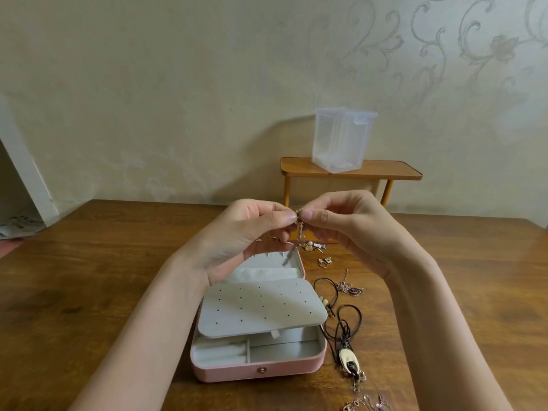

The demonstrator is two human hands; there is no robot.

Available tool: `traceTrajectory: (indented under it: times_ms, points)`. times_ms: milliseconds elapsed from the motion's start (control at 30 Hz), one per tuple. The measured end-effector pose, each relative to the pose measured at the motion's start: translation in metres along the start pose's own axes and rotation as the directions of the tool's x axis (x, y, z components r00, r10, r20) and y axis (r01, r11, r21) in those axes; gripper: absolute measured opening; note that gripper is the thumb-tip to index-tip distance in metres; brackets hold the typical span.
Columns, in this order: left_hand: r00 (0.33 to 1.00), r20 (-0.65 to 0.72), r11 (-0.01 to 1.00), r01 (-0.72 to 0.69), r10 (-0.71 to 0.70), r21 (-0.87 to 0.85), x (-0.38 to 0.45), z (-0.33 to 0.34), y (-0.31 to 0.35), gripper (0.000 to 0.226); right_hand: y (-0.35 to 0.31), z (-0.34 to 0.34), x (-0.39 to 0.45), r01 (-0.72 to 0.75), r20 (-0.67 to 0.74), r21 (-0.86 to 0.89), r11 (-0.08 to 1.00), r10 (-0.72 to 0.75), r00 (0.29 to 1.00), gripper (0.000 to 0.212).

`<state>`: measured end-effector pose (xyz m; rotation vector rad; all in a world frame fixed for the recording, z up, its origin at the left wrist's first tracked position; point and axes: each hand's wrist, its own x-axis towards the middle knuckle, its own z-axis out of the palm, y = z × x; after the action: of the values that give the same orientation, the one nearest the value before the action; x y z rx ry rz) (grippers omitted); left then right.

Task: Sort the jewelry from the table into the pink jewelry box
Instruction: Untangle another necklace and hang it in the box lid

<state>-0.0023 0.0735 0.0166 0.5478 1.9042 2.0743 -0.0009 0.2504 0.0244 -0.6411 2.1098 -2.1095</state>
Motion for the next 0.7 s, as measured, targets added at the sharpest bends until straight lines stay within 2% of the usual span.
traceTrajectory:
  times_ms: [100,200,267,400,500,600,667,700]
  points:
    - [0.995,-0.098,0.992,0.005,0.007,0.128,-0.001,0.002,0.001,0.006,-0.002,0.003,0.0,-0.031,-0.017,-0.13,0.991,0.029,0.999,0.011]
    - [0.973,-0.207,0.951,-0.034,0.101,0.306,0.002,0.006,-0.002,0.011,-0.005,0.004,-0.002,-0.028,-0.043,-0.35,0.936,0.014,0.999,0.013]
    - [0.967,-0.219,0.954,-0.063,0.131,0.293,0.003,0.009,-0.003,0.013,-0.006,0.004,-0.003,-0.025,-0.03,-0.431,0.902,0.013,0.999,0.015]
    - [0.983,-0.16,0.986,-0.059,0.084,0.154,0.002,0.009,-0.005,0.013,-0.006,0.003,-0.006,-0.018,0.066,-0.393,0.919,0.048,0.997,0.008]
    - [0.996,-0.077,0.993,-0.043,0.051,0.106,0.0,0.006,-0.005,0.009,-0.004,0.002,-0.004,-0.021,0.048,-0.378,0.925,0.042,0.998,0.013]
    - [0.991,-0.092,0.952,-0.065,0.097,0.3,0.001,0.007,-0.005,0.011,-0.001,0.001,-0.002,-0.086,0.006,-0.309,0.947,0.092,0.996,0.016]
    - [0.976,-0.131,0.855,-0.083,0.173,0.512,0.003,0.008,-0.007,0.015,0.003,0.002,0.0,-0.133,-0.026,-0.323,0.937,0.132,0.991,0.018]
    - [0.967,-0.148,0.826,-0.091,0.207,0.557,0.003,0.008,-0.008,0.017,0.005,0.002,0.0,-0.152,-0.037,-0.323,0.934,0.148,0.988,0.021]
